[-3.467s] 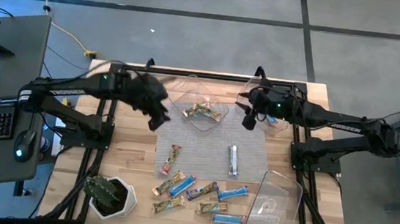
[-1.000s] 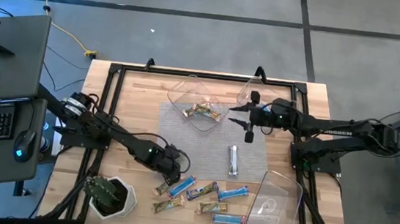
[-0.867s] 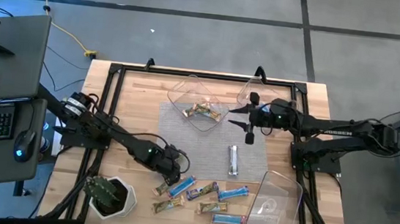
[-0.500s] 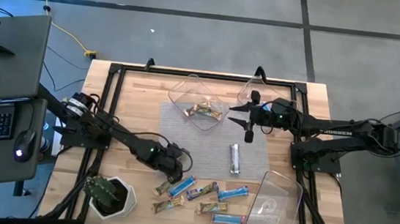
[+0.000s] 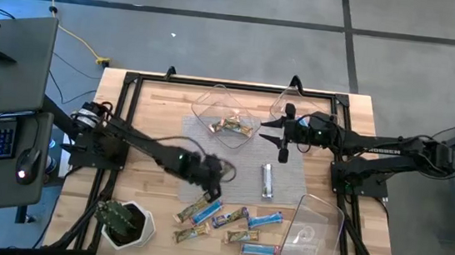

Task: Pick and place Granola Bars by type
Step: Put the red granola bar into the top right transparent bin

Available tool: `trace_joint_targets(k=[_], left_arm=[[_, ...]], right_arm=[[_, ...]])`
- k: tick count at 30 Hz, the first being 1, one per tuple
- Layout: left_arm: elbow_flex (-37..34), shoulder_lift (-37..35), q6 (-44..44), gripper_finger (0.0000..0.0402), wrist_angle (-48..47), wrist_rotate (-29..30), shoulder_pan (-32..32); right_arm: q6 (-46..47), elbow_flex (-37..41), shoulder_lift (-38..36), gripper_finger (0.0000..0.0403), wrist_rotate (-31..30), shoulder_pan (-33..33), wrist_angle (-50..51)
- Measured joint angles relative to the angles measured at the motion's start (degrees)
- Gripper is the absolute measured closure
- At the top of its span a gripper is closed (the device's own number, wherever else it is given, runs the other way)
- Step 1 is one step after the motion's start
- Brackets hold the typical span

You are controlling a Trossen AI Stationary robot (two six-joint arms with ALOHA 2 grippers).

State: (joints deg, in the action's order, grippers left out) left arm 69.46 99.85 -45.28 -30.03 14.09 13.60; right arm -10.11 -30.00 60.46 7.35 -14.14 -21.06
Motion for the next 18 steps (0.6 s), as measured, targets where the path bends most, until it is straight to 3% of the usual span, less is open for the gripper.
trace_joint_targets(k=[5, 8, 12, 18], left_arm=[[8.16, -0.02, 16.11, 0.0344, 0.12, 2.01, -7.09], [11.83, 0.07, 26.11, 0.0344, 1.61, 2.16, -11.8], [13.18, 0.26, 36.85, 0.0344, 12.63, 0.33, -18.61], [13.35, 5.43, 40.17, 0.0344, 35.71, -15.65, -27.38]], right_arm=[[-1.8, 0.0, -4.83, 0.0253, -1.54, 2.37, 3.91], [-2.48, -0.02, -10.25, 0.0253, -6.41, 5.31, 9.71], [-3.4, -0.04, -16.64, 0.0253, -22.37, 10.42, 18.58], [2.02, -0.04, -19.81, 0.0253, -49.5, 15.44, 24.52]])
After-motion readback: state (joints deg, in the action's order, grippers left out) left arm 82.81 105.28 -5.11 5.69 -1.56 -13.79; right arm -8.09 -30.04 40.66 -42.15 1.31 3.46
